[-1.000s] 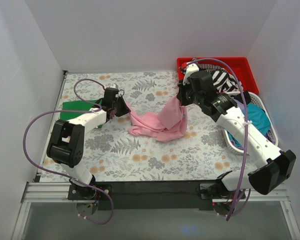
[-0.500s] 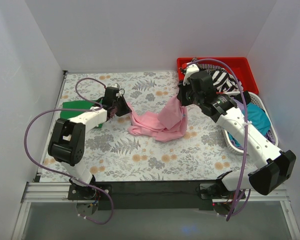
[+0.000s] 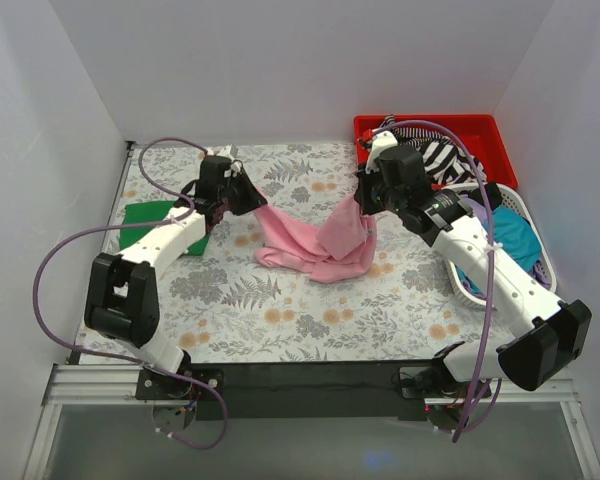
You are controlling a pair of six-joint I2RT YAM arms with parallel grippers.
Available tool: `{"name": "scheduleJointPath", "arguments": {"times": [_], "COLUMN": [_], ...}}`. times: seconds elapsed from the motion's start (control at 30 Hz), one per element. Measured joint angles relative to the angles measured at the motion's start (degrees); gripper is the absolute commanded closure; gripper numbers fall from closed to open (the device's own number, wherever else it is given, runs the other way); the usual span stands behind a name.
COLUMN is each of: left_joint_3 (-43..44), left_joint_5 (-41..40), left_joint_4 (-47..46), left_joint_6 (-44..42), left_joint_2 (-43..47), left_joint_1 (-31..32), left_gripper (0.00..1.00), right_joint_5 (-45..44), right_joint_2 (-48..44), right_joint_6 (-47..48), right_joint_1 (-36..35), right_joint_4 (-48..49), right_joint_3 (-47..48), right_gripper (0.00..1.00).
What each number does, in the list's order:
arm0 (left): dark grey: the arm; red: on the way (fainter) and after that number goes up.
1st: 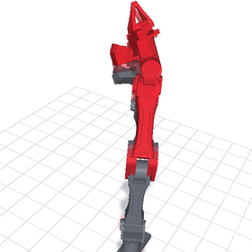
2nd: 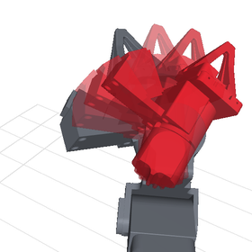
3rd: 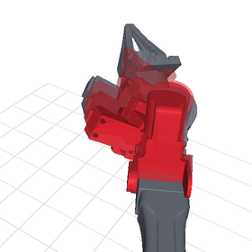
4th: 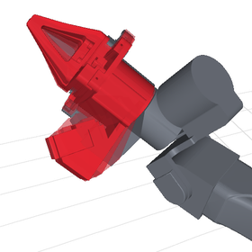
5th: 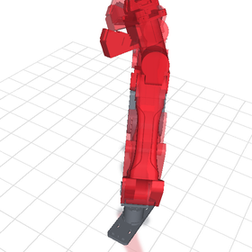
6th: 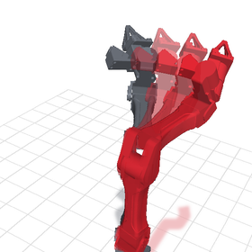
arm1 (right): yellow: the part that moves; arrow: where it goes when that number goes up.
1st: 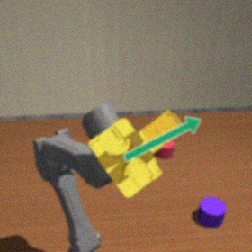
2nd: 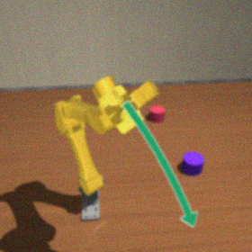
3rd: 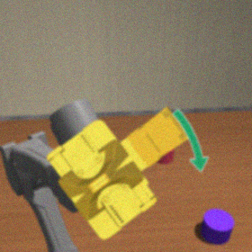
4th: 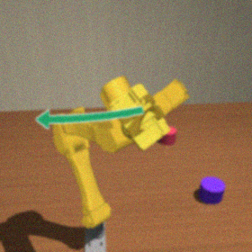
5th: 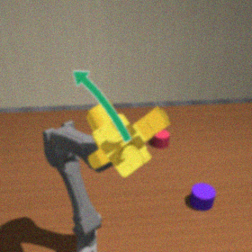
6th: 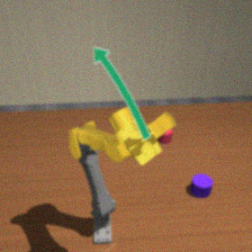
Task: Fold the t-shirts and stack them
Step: Flatten the tshirt out
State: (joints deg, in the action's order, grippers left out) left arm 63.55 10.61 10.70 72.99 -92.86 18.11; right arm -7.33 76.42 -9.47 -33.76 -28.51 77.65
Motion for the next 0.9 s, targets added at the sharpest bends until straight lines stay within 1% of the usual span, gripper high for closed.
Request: {"name": "scheduleJointPath", "arguments": {"times": [0.1, 0.23, 0.4, 0.53, 0.6, 0.7, 0.8, 0.9], "left_joint_3": [3.26, 2.32, 2.27, 3.06, 6.34, 15.02, 21.79, 26.25], "left_joint_5": [1.44, 0.61, -1.88, -5.05, -6.56, -8.79, -9.92, -9.49], "left_joint_4": [-0.37, -0.35, 1.68, 5.66, 9.44, 14.45, 17.57, 19.91], "left_joint_6": [-0.11, 0.07, -0.13, -1.25, -2.34, -4.13, -5.31, -6.1], "left_joint_2": [3.61, 9.42, 10.05, 11.41, 12.22, 13.22, 16.85, 21.29], "left_joint_1": [-0.22, -0.55, -0.83, -1.6, -2.54, -3.87, -4.66, -4.66], "left_gripper": [1.0, 1.0, 1.0, 1.0, 1.0, 1.0, 1.0, 1.0], "right_joint_5": [0.02, -0.33, -2.36, -6.71, -9.03, -12.48, -14.91, -15.69], "right_joint_2": [0.0, -0.02, -1.53, -5.4, -7.32, -10.14, -14.56, -19.76], "right_joint_6": [-0.13, -0.31, -0.42, -0.11, 0.28, 0.59, 0.33, -0.31], "right_joint_1": [0.0, 0.0, 0.0, 0.0, 0.0, 0.0, 0.0, 0.0], "right_joint_4": [0.0, -0.07, -0.11, -1.07, -3.13, -5.92, -6.67, -8.04], "right_joint_3": [-0.39, -0.72, -0.74, -0.52, 0.87, 5.18, 7.56, 7.87], "right_gripper": [0.99, 0.99, 0.99, 0.99, 0.99, 0.99, 0.99, 0.99]}}
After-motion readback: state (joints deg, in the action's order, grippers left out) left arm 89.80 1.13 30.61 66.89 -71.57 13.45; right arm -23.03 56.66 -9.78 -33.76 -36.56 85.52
